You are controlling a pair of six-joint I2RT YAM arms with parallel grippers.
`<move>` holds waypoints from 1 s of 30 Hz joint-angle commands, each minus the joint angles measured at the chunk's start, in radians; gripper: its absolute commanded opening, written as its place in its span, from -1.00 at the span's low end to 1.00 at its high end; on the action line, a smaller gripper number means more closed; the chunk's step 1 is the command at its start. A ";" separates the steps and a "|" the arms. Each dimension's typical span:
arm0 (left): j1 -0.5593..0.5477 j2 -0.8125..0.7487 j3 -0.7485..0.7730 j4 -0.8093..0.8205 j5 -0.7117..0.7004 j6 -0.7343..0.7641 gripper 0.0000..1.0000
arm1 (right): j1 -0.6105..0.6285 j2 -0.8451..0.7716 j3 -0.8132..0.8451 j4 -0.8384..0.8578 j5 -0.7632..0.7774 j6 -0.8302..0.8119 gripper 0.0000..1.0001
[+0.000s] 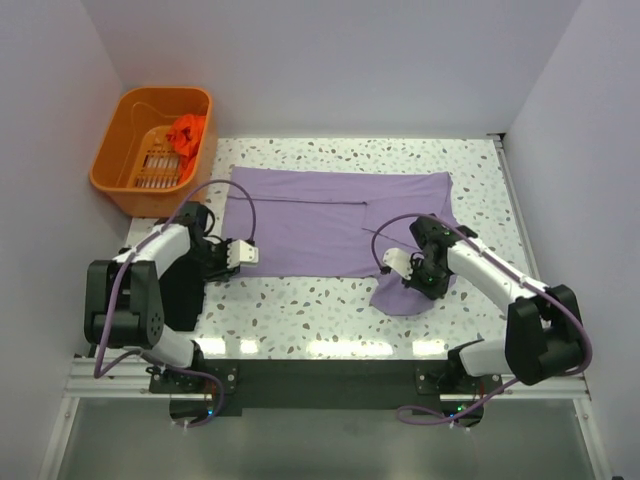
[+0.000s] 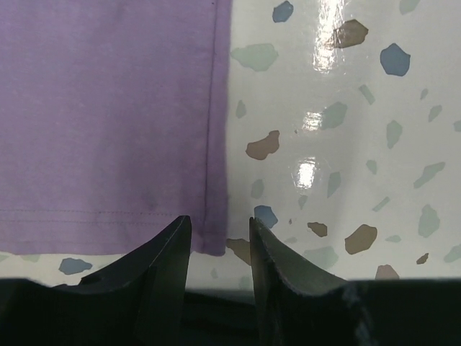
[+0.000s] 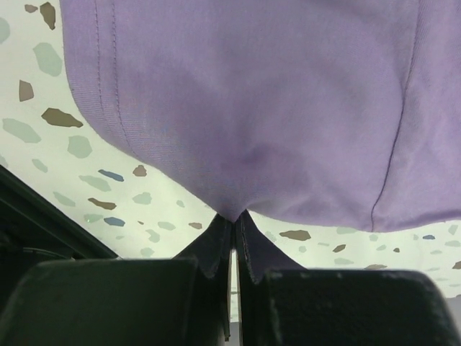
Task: Fold and stack the t-shirts
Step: Fold the tshirt
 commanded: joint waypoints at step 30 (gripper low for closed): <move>0.050 -0.159 -0.009 -0.148 0.039 0.151 -1.00 | -0.061 -0.271 0.079 -0.240 -0.011 0.003 -1.00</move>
